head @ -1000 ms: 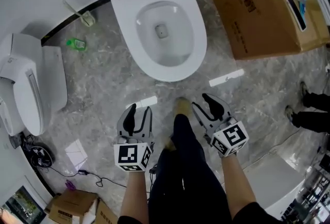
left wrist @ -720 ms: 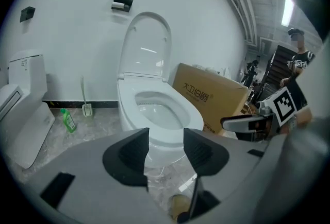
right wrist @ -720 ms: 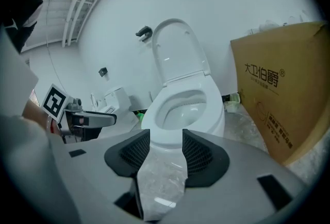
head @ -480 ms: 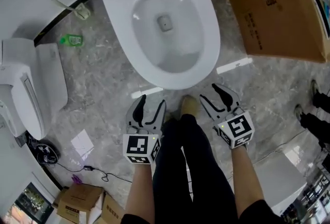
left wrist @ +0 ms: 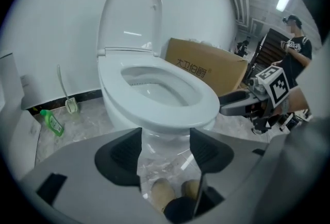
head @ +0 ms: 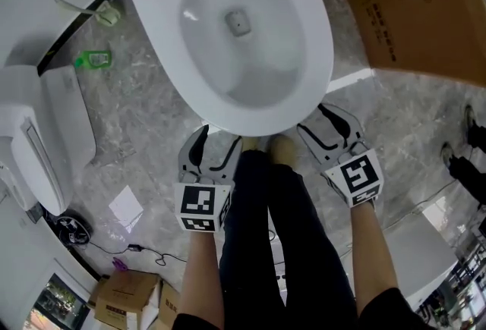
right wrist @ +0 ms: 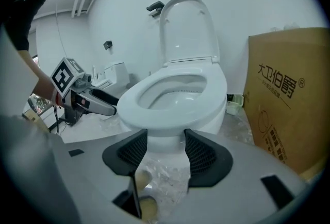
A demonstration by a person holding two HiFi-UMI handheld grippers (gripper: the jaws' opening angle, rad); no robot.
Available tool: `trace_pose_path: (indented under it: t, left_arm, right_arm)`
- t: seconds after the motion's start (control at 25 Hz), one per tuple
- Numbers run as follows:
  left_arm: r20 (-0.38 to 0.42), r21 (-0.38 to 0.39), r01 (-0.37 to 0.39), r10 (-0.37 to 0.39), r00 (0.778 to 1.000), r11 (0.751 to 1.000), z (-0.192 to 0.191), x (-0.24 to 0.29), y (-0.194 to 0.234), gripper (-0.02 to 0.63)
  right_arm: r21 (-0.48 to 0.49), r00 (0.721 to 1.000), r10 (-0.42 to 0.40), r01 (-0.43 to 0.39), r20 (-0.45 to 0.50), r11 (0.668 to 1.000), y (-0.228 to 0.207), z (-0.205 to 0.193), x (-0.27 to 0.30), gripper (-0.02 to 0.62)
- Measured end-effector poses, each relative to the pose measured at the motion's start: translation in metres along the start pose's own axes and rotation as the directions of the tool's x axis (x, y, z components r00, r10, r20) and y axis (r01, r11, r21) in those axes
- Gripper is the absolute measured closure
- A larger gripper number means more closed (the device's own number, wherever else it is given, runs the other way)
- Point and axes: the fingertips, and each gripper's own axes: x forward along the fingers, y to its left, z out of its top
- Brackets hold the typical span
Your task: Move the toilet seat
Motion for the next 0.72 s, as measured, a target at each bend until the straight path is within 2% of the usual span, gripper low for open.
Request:
trace_pose_path:
  t: [0.12, 0.2, 0.44, 0.72]
  left_arm:
    - [-0.064, 0.090, 0.021, -0.015, 0.998, 0.996, -0.0040, 0.0030, -0.0036, 0.328]
    - [-0.083, 0.123, 0.020, -0.010, 0.997, 0.992, -0.0017, 0.0061, -0.0030, 0.324]
    - [-0.050, 0.065, 0.004, -0.001, 0.999, 0.998, -0.0038, 0.0061, -0.0011, 0.322]
    - [-0.045, 0.044, -0.022, 0.024, 0.999, 0.999, -0.0030, 0.0052, -0.0037, 0.339]
  right_arm:
    - [-0.018, 1.000, 0.013, -0.014, -0.002, 1.000, -0.0002, -0.0037, 0.0005, 0.354]
    - [-0.031, 1.000, 0.017, -0.018, -0.005, 0.999, -0.0044, -0.0039, 0.0018, 0.353]
    - [-0.052, 0.999, 0.034, -0.032, 0.037, 0.998, -0.0054, -0.0044, 0.0044, 0.350]
    - [0.007, 0.999, 0.039, -0.039, 0.032, 0.999, -0.0040, -0.0027, 0.0016, 0.363]
